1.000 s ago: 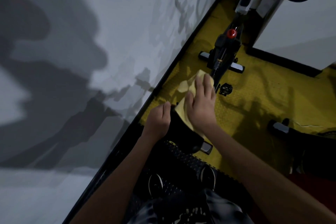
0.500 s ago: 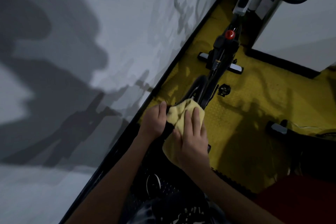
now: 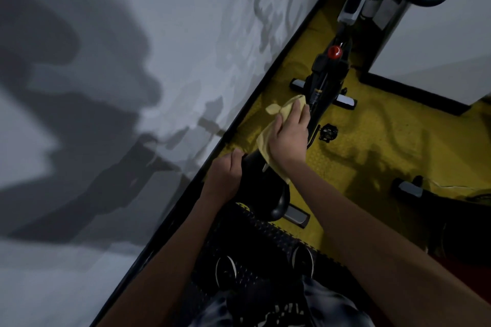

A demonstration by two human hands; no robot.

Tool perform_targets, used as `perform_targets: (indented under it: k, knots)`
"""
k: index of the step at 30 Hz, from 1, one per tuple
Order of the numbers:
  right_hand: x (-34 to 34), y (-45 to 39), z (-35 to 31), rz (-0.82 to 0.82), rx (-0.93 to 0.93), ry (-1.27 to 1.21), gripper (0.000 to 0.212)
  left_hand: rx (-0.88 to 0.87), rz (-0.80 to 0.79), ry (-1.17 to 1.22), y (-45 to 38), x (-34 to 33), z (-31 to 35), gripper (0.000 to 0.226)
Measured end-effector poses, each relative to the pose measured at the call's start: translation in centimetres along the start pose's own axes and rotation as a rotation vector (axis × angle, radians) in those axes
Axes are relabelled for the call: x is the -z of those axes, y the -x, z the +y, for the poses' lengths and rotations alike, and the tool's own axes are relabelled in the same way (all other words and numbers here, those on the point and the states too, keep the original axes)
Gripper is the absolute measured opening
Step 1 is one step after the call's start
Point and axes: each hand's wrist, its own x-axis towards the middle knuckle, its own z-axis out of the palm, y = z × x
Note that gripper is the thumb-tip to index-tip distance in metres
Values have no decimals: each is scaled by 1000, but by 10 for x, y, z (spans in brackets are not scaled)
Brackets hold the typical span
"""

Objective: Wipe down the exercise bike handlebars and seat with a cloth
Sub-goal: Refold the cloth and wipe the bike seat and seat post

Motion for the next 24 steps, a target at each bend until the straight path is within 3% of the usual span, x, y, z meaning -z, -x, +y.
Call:
perform_targets:
  k: [4,9,13,18,21,24]
  knots:
    - [4,18,-2,-7,17,24,64,-35,-5,-14,3,0,0,47]
    - [3,111,11,-119,133,277,68,-63,37,-29,4,-1,0,48]
    - [11,150,40,-155,261,325,69,-39,14,-29,4,0,-2,52]
    - [11,131,34,-170,281,217,65,-21,-1,-85,4,2,1,48]
    - [12,97,21,-208,144,61,68,-15,2,-132,3,3,9,44]
    - [10,53,15,-145,111,-40,72,10,-40,-192,4,4,11,39]
